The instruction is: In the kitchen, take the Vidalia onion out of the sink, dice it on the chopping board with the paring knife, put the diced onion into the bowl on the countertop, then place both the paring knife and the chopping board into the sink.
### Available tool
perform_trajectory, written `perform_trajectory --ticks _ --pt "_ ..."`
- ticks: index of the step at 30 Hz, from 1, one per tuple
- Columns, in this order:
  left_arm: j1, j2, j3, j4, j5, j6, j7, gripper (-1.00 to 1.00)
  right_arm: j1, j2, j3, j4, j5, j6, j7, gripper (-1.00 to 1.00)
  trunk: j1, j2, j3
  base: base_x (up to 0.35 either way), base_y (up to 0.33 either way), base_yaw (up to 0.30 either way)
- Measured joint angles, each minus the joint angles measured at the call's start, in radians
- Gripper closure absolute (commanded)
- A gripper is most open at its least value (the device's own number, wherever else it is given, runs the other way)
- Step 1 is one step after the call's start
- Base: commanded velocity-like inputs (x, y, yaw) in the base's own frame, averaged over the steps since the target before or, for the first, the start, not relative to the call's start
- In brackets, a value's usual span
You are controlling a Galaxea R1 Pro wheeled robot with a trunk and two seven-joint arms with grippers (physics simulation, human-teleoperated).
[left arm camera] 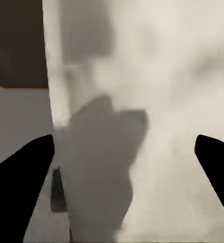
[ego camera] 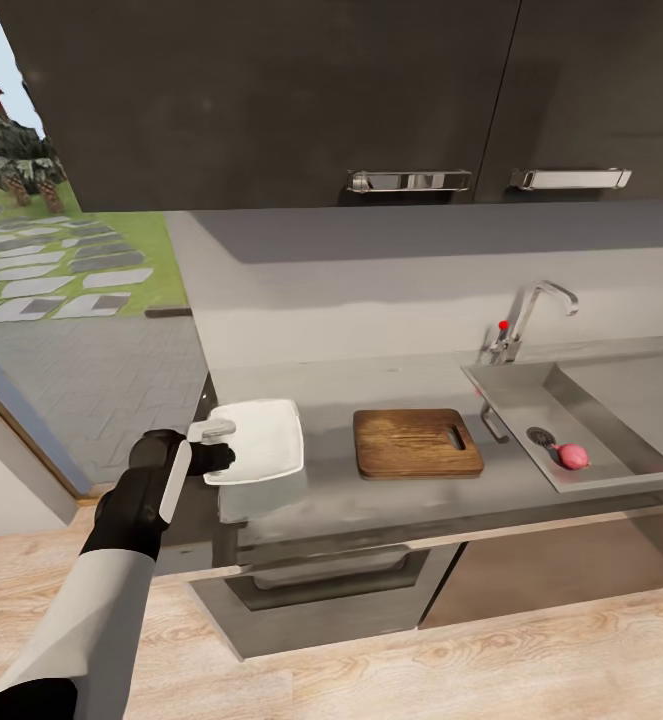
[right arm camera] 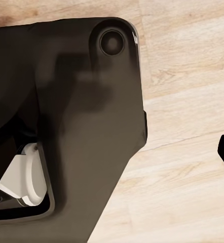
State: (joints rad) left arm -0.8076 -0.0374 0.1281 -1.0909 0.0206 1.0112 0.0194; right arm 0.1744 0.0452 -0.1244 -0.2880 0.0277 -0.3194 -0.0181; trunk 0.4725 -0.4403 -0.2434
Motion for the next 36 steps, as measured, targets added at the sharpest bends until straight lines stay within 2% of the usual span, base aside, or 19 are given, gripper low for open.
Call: perform_trajectory --ticks 22,25,31,36 --pt "0.000 -0.001 0.006 -0.015 -0.001 0.000 0.000 -1.00 0.000 0.000 0.001 0.000 0.000 0.001 0.000 -1.00 0.000 0.000 0.000 0.000 0.000 0.000" --pt "0.000 0.000 0.007 -0.066 -0.001 0.001 0.000 -1.00 0.000 0.000 0.001 0.000 0.000 0.000 0.000 -1.00 0.000 0.000 0.000 0.000 0.000 0.000" --pt "0.000 0.000 0.005 -0.250 0.002 0.004 0.000 -1.00 0.000 0.000 0.000 0.000 0.000 0.000 0.000 -1.00 0.000 0.000 0.000 0.000 0.000 0.000" --pt "0.000 0.000 0.005 -0.299 0.000 0.003 0.000 -1.00 0.000 0.000 0.000 0.000 0.000 0.000 0.000 -1.00 0.000 0.000 0.000 0.000 0.000 0.000"
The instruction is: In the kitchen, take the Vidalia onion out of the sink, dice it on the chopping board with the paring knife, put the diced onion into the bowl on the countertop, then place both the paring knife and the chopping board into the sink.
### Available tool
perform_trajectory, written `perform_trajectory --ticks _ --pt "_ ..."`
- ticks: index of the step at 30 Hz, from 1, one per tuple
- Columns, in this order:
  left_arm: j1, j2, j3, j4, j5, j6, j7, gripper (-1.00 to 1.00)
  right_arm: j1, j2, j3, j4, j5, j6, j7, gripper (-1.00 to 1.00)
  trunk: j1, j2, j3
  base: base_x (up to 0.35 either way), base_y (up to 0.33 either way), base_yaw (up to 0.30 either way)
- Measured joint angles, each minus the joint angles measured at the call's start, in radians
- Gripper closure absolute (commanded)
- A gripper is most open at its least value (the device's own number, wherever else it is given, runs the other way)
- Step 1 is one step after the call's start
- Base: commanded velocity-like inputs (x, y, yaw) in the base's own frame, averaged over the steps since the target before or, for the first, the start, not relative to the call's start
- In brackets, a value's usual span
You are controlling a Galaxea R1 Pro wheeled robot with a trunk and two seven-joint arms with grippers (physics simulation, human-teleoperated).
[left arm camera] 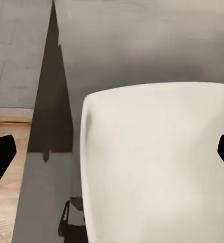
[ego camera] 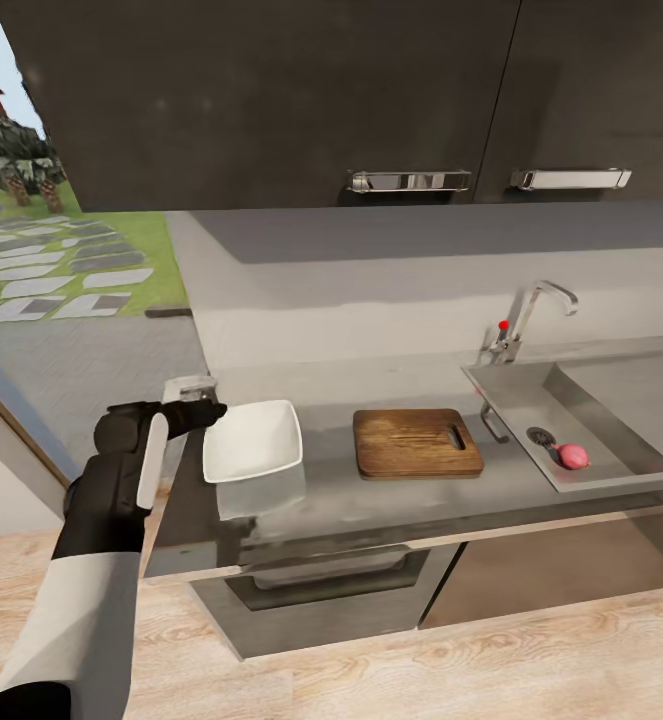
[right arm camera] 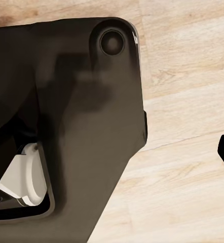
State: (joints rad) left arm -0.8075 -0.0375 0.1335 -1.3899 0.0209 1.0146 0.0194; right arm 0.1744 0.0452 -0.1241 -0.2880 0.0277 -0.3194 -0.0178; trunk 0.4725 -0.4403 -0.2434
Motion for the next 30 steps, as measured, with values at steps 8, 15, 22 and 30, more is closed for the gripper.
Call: perform_trajectory --ticks 8,15,22,30 --pt "0.000 0.000 0.000 -0.018 0.000 0.000 0.000 -1.00 0.000 0.000 0.001 0.000 0.000 -0.001 0.000 -1.00 0.001 0.000 0.000 -0.121 0.000 0.000" --pt "0.000 0.000 0.000 -0.025 0.000 0.000 0.000 -1.00 0.000 0.000 0.001 0.000 0.000 -0.002 0.000 -1.00 0.001 0.000 0.000 -0.335 0.000 0.000" --pt "0.000 0.000 0.000 -0.025 0.000 0.000 0.000 -1.00 0.000 0.000 0.001 0.000 0.000 -0.002 0.000 -1.00 0.001 0.000 0.000 -0.344 0.000 0.000" --pt "0.000 0.000 -0.001 -0.025 0.000 0.000 0.000 -1.00 0.000 0.000 0.001 0.000 0.000 -0.003 0.000 -1.00 0.001 0.000 0.000 -0.345 0.000 0.000"
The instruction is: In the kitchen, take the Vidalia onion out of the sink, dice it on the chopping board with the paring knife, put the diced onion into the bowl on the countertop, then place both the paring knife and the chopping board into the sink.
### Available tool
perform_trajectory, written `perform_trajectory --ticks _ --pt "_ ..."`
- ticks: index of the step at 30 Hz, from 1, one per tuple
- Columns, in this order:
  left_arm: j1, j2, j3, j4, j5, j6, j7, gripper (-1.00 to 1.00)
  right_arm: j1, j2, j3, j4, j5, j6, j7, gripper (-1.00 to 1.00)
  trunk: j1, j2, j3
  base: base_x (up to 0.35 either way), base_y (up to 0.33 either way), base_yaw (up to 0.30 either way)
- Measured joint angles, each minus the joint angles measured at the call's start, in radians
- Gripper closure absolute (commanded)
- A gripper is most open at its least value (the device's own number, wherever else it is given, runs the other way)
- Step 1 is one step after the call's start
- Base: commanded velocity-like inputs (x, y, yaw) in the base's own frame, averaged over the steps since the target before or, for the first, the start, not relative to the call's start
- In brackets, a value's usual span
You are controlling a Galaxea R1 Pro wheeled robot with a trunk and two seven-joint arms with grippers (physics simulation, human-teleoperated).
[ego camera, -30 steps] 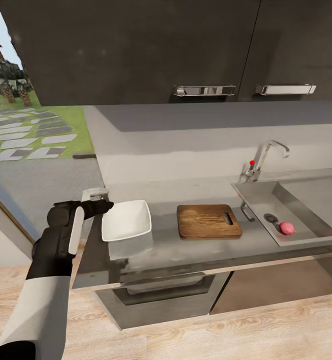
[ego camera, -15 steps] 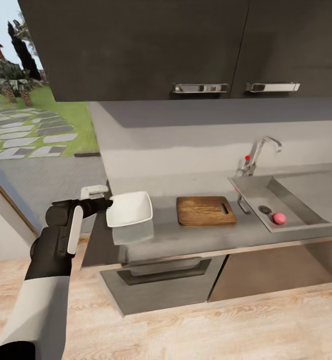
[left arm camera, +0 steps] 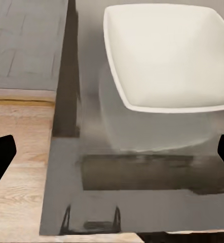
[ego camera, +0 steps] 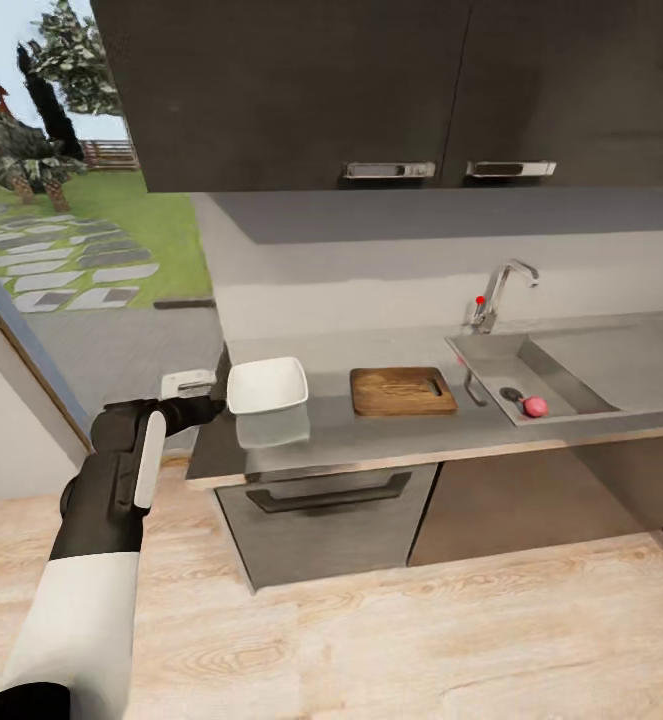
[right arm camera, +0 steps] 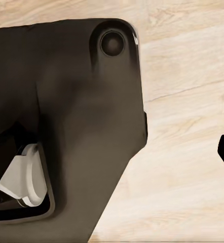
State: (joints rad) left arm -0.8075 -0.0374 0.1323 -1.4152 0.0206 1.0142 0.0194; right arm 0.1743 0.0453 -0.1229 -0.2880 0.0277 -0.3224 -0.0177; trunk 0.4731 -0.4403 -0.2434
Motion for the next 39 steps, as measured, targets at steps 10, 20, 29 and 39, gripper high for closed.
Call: perform_trajectory --ticks 10,20,29,39 --pt "0.000 0.000 0.000 0.001 0.000 0.000 0.000 -1.00 0.000 0.000 0.000 0.000 0.000 -0.001 0.000 -1.00 0.000 0.000 0.000 -0.345 0.000 0.000" --pt "0.028 0.000 0.000 0.000 0.002 0.000 -0.001 -1.00 0.000 0.000 0.000 -0.001 0.000 -0.002 0.000 -1.00 -0.001 0.000 0.000 -0.212 0.000 0.000" --pt "0.141 -0.004 -0.005 -0.008 0.004 -0.004 -0.004 -1.00 0.000 -0.002 -0.001 -0.008 0.001 -0.002 -0.002 -1.00 -0.001 0.000 0.000 -0.007 0.000 0.000" --pt "0.412 -0.007 -0.050 -0.062 0.004 -0.159 -0.007 -1.00 0.000 -0.022 -0.005 -0.014 0.000 -0.003 -0.001 -1.00 -0.001 0.000 0.000 0.000 0.000 0.000"
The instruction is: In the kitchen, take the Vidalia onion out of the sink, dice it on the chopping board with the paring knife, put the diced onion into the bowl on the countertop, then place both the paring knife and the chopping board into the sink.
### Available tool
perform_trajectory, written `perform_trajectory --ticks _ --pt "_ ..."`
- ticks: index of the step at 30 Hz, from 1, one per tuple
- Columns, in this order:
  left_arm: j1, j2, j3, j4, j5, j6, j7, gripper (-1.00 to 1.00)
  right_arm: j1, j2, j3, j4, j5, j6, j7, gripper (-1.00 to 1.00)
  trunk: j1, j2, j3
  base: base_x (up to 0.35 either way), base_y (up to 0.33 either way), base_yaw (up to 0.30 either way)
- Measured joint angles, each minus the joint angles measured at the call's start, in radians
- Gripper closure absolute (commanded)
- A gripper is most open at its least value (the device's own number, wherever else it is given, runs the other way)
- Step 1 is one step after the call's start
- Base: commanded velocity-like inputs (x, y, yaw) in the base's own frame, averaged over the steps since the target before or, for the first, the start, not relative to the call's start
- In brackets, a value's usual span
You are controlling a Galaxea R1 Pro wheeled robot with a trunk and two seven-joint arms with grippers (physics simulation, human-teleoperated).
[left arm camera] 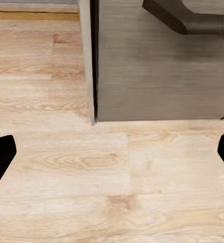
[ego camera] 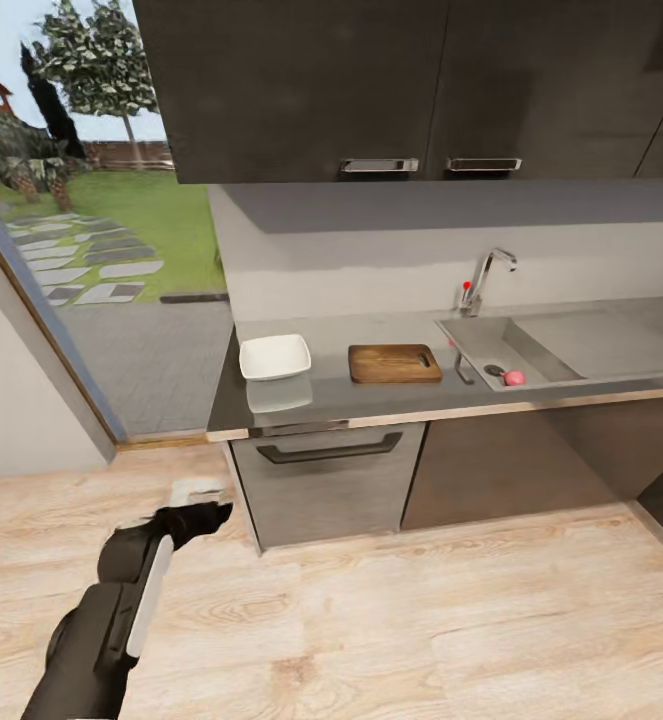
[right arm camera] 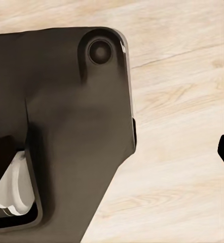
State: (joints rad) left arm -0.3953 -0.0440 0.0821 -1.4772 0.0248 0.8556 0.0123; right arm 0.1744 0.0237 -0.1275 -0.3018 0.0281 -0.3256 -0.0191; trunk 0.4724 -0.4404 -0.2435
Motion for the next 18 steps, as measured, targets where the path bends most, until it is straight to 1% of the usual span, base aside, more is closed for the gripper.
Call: perform_trajectory --ticks 1,2,6,8,11,15,16,17,18 --pt "0.029 0.000 -0.007 -0.009 0.000 -0.013 0.000 -1.00 0.000 -0.001 0.000 0.000 0.000 0.000 0.000 -1.00 0.000 0.000 0.000 0.000 0.000 0.000" --pt "0.041 0.000 -0.012 -0.014 0.000 -0.018 0.000 -1.00 0.000 -0.001 0.000 0.000 0.000 0.000 0.000 -1.00 0.000 0.000 0.000 0.000 0.000 0.000" --pt "0.117 0.000 -0.034 -0.036 0.000 -0.054 0.000 -1.00 0.000 -0.003 0.000 -0.003 0.000 0.000 0.000 -1.00 0.000 0.000 0.000 0.000 0.000 0.000" --pt "0.163 0.000 -0.040 -0.041 0.000 -0.100 0.000 -1.00 0.000 -0.006 0.000 -0.010 0.000 0.000 0.000 -1.00 0.000 0.000 0.000 0.000 0.000 0.000" --pt "0.212 0.000 -0.047 -0.043 0.000 -0.158 0.000 -1.00 0.000 -0.007 0.000 -0.032 0.002 0.001 -0.005 -1.00 0.000 0.000 0.000 0.000 0.000 0.000" --pt "0.297 0.000 -0.081 -0.043 0.000 -0.241 0.000 -1.00 0.000 -0.010 0.002 -0.105 0.004 0.003 -0.017 -1.00 0.000 0.000 0.000 0.000 0.000 0.000" --pt "0.326 0.000 -0.088 -0.042 0.000 -0.273 0.000 -1.00 0.000 -0.012 0.003 -0.137 0.006 0.003 -0.019 -1.00 0.000 0.000 0.000 0.000 0.000 0.000" --pt "0.386 0.000 -0.098 -0.038 -0.001 -0.356 0.001 -1.00 0.000 -0.013 0.004 -0.207 0.016 0.004 -0.022 -1.00 0.000 0.000 0.000 0.000 0.000 0.000" --pt "0.414 0.001 -0.100 -0.036 -0.001 -0.390 0.001 -1.00 0.000 -0.014 0.003 -0.236 0.021 0.004 -0.022 -1.00 0.000 0.000 0.000 0.000 0.000 0.000"
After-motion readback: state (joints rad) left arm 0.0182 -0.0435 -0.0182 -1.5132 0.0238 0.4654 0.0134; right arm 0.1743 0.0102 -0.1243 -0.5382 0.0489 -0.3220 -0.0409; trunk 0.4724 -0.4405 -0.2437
